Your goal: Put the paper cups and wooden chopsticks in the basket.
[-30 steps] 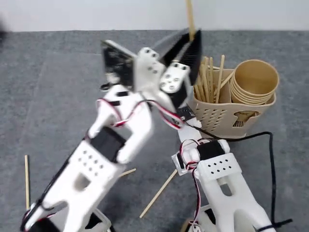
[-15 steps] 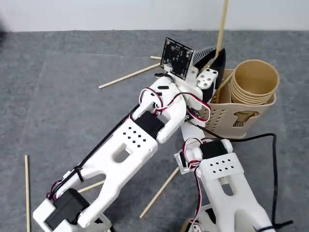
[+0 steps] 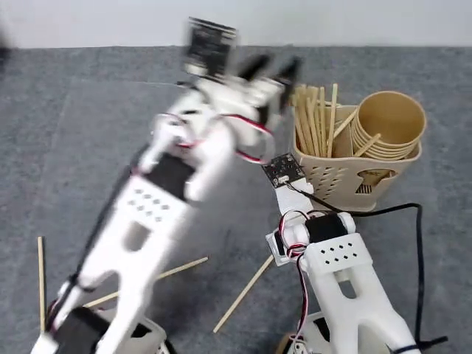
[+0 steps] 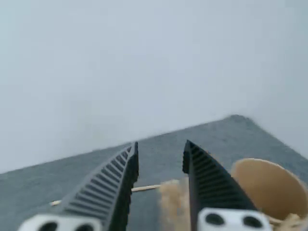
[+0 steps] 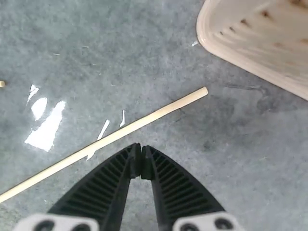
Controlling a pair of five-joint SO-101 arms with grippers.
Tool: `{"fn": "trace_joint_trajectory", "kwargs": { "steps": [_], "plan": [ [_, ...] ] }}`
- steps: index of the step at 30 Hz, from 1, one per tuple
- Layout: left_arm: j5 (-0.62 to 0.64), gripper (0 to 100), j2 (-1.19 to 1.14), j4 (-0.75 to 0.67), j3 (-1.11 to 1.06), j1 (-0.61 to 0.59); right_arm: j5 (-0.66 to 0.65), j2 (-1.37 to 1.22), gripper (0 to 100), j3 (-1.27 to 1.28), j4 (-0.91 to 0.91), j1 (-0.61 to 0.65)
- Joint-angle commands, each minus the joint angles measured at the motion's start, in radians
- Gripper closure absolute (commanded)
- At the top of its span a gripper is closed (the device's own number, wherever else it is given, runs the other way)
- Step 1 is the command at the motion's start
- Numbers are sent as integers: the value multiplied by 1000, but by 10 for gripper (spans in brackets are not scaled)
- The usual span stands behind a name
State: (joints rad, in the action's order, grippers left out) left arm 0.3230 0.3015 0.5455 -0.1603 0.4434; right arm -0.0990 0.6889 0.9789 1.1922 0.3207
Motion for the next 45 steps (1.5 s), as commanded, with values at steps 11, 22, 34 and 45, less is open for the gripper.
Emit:
{"fn": "trace_joint_trajectory", "kwargs": {
  "steps": [11, 22, 34, 45],
  "plan": [
    [-311, 848, 25, 446, 59, -394, 0, 30, 990, -3, -13, -2],
    [-638, 848, -462, 574, 272, -396, 0, 25, 990, -3, -13, -2],
    [-784, 780, -1023, 784, 866, -485, 0, 22, 990, -3, -13, -2],
    [-885, 771, -1504, 964, 1506, -488, 0, 22, 990, -3, -13, -2]
  ]
}}
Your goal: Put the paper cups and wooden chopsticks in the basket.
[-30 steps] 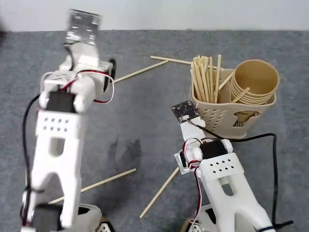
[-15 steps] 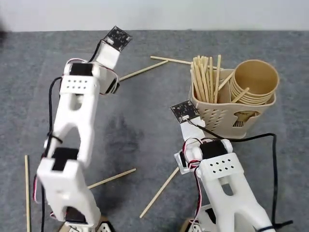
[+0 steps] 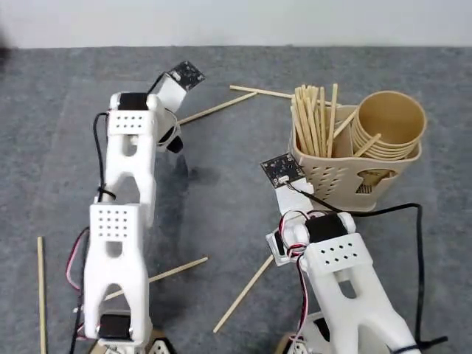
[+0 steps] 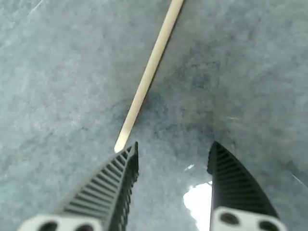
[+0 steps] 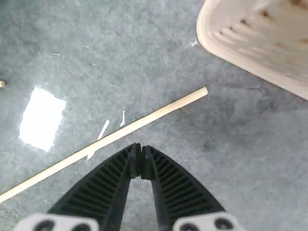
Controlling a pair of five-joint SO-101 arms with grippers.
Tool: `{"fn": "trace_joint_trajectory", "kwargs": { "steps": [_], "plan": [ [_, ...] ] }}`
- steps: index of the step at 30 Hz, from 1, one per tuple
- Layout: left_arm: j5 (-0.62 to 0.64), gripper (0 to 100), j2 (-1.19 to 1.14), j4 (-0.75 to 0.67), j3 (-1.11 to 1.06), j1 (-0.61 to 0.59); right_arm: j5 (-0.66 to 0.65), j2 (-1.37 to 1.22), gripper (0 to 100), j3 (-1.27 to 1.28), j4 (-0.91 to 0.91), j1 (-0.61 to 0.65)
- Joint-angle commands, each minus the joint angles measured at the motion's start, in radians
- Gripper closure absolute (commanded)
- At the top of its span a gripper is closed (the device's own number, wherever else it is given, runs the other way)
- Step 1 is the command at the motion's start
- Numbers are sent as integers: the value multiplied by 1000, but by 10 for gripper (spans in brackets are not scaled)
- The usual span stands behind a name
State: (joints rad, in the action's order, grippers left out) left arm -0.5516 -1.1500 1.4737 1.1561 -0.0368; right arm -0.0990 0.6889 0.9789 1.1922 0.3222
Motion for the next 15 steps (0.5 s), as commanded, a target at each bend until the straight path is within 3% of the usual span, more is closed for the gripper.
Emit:
{"fn": "trace_joint_trajectory", "kwargs": {
  "steps": [1, 8, 15],
  "plan": [
    [-11, 771, -89, 46, 242, -8, 0, 22, 990, -3, -13, -4],
    [-9, 771, -256, 54, 501, -20, 0, 22, 990, -3, -13, -4],
    [-8, 772, -293, 55, 515, -20, 0, 22, 990, -3, -13, -4]
  ]
}}
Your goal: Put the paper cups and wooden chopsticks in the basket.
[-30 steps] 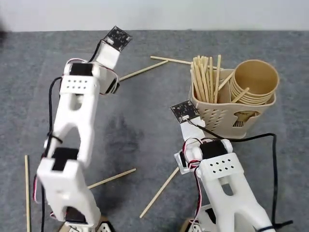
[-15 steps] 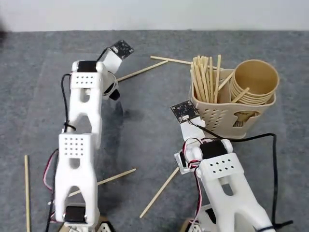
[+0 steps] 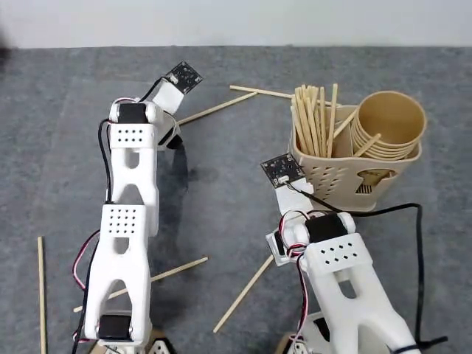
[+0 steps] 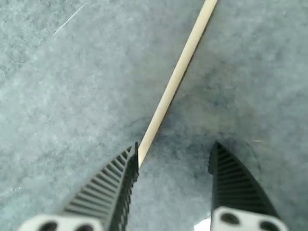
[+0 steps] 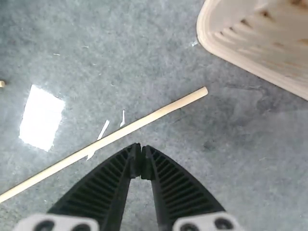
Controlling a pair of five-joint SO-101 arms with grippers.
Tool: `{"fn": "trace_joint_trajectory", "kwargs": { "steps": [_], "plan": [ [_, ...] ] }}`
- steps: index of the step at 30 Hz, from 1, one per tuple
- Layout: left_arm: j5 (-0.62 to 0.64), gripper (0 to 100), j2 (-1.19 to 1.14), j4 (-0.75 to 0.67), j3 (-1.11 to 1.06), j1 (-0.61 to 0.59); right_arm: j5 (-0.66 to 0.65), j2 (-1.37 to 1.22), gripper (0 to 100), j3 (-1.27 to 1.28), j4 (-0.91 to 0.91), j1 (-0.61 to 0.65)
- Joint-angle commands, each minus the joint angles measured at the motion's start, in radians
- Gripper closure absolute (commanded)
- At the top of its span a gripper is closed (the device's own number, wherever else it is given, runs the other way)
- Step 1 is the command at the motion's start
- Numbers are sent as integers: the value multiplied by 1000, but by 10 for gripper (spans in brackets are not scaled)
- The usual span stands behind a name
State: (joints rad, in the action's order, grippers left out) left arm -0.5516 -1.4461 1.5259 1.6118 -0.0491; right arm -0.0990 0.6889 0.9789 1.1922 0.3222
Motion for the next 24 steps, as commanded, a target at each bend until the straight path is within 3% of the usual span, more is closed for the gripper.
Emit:
{"fn": "trace_joint_trajectory", "kwargs": {
  "steps": [1, 5, 14, 21, 24],
  "plan": [
    [-8, 772, 3, 6, 53, -8, 0, 22, 990, -3, -13, -4],
    [-8, 784, 15, 46, 59, -17, 0, 22, 990, -3, -13, -4],
    [-8, 987, 163, 44, 67, 2, 0, 22, 990, -3, -13, -4],
    [163, 987, 80, -238, 59, 2, 0, 22, 990, -3, -13, -4],
    [175, 987, -20, -354, 61, 0, 0, 22, 990, -3, -13, -4]
  ]
}}
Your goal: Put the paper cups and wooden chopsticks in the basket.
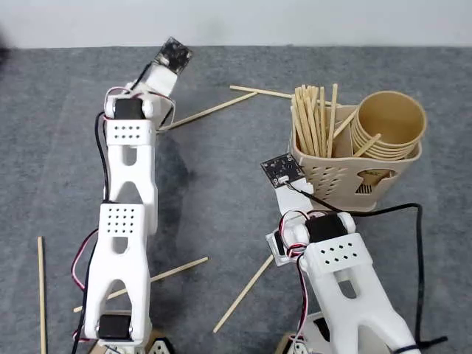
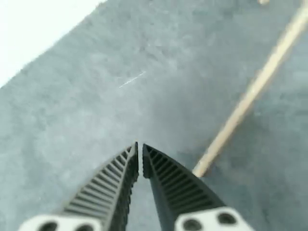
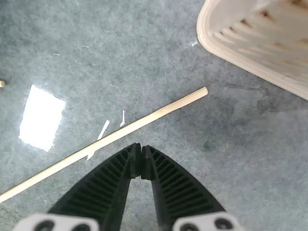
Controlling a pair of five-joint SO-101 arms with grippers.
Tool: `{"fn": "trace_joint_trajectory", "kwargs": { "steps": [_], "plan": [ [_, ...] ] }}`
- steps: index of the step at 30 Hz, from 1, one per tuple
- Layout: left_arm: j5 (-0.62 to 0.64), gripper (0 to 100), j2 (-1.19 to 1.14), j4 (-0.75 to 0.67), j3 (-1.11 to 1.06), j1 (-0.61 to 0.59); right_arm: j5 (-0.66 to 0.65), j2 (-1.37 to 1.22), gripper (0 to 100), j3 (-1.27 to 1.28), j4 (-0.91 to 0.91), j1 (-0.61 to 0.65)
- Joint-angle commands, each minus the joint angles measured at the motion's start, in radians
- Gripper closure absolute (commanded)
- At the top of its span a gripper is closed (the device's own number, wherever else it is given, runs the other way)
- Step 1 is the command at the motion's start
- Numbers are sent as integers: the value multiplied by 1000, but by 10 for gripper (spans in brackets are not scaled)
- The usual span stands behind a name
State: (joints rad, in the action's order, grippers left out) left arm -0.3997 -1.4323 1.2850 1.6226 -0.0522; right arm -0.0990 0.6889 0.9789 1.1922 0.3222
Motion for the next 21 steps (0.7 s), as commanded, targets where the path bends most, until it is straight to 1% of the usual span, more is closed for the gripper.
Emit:
{"fn": "trace_joint_trajectory", "kwargs": {
  "steps": [1, 3, 6, 11, 15, 21],
  "plan": [
    [11, 987, -58, -123, 50, 3, 0, 22, 990, -3, -13, -4],
    [-26, 987, -97, -114, 50, 3, 0, 22, 990, -3, -13, -4],
    [-94, 987, -109, -17, 50, 8, 0, 22, 990, -3, -13, -4],
    [-224, 987, -87, 226, 54, 15, 0, 22, 990, -3, -13, -4],
    [-307, 986, -6, 470, 54, 41, 0, 22, 990, -3, -13, -4],
    [-307, 986, 124, 474, -44, 60, 0, 22, 990, -3, -13, -7]
  ]
}}
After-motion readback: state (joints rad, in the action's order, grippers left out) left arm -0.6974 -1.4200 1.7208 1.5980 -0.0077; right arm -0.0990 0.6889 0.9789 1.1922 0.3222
